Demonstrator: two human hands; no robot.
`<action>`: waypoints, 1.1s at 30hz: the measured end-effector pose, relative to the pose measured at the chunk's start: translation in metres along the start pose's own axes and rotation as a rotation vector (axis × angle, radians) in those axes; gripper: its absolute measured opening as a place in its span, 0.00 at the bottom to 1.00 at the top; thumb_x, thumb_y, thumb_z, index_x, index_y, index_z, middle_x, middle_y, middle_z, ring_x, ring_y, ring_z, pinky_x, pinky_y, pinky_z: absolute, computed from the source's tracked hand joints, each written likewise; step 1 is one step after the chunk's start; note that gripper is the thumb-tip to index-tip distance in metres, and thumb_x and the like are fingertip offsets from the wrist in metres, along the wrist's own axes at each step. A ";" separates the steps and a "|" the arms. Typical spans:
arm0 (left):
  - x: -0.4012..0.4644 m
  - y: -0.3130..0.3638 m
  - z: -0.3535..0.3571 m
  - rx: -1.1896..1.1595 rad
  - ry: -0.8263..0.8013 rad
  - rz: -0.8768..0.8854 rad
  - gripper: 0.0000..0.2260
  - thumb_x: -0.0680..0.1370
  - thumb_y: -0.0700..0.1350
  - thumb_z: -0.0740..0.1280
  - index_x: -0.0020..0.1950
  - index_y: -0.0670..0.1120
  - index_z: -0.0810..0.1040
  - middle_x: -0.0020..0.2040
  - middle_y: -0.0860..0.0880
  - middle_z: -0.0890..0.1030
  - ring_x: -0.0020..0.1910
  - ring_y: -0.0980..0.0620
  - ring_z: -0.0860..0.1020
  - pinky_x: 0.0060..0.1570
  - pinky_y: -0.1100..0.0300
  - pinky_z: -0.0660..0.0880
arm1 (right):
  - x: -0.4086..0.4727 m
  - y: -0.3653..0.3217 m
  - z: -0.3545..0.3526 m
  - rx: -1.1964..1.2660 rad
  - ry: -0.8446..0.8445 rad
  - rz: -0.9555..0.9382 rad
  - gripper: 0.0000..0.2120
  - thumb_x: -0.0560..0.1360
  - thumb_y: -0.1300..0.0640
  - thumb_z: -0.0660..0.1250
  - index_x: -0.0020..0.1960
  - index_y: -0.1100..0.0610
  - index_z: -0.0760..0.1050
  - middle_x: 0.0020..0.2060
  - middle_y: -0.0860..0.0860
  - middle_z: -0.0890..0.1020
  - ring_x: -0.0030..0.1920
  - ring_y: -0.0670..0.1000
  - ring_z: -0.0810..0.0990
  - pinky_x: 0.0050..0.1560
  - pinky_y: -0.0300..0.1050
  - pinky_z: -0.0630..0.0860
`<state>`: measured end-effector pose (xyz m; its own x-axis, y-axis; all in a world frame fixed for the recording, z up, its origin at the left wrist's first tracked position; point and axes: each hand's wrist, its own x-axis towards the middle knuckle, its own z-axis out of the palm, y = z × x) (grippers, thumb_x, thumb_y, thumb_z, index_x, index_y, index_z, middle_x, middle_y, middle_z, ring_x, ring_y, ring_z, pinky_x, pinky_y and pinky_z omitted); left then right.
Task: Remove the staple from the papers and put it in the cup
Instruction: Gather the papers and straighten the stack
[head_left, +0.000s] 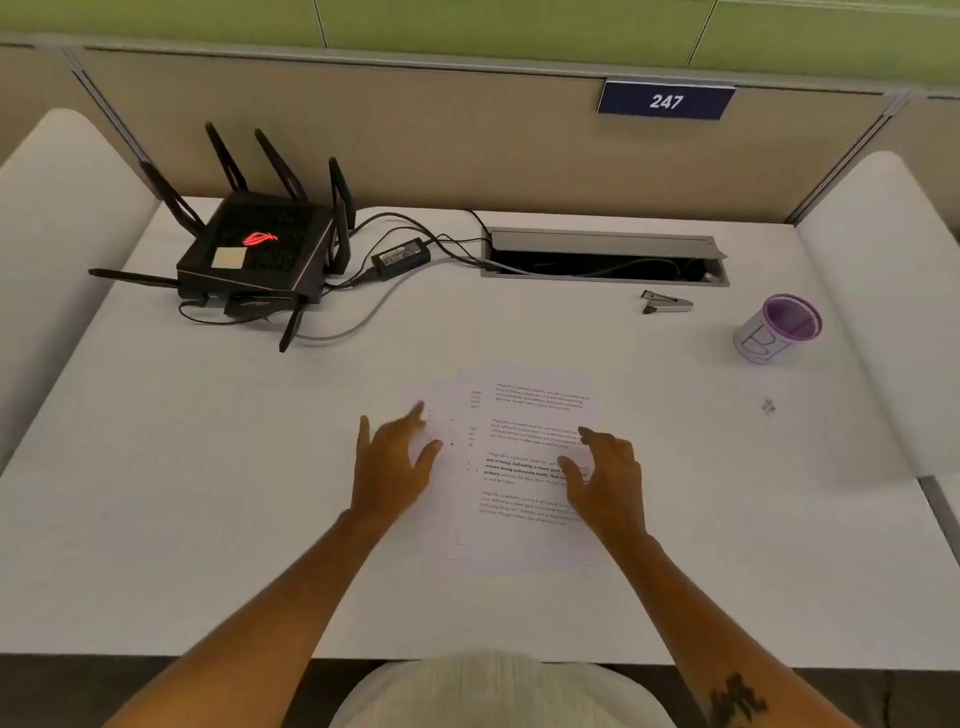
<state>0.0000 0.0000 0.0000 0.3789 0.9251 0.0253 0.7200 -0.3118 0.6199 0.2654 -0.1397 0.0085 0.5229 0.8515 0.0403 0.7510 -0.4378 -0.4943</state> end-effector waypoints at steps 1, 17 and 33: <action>0.006 -0.002 0.001 0.022 -0.063 -0.053 0.38 0.80 0.58 0.70 0.84 0.46 0.60 0.76 0.43 0.75 0.77 0.42 0.71 0.82 0.35 0.46 | 0.001 -0.001 0.002 -0.038 -0.048 0.001 0.28 0.76 0.48 0.75 0.72 0.60 0.75 0.66 0.56 0.81 0.68 0.60 0.76 0.64 0.60 0.77; 0.037 -0.010 0.007 0.191 -0.412 -0.083 0.61 0.71 0.72 0.72 0.84 0.49 0.31 0.86 0.48 0.37 0.85 0.41 0.36 0.77 0.27 0.36 | -0.016 0.004 0.024 -0.223 -0.336 0.084 0.60 0.71 0.23 0.62 0.85 0.59 0.40 0.85 0.55 0.45 0.85 0.58 0.44 0.83 0.65 0.47; -0.002 0.018 0.021 -0.578 -0.027 -0.479 0.50 0.78 0.39 0.76 0.86 0.54 0.43 0.70 0.46 0.78 0.64 0.49 0.80 0.63 0.49 0.78 | -0.015 0.007 0.029 -0.162 -0.369 0.086 0.60 0.72 0.24 0.63 0.84 0.59 0.36 0.85 0.54 0.40 0.85 0.56 0.39 0.83 0.63 0.43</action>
<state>0.0244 -0.0117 -0.0058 0.1203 0.9232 -0.3650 0.3927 0.2935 0.8716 0.2512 -0.1471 -0.0210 0.4290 0.8430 -0.3243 0.7798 -0.5269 -0.3380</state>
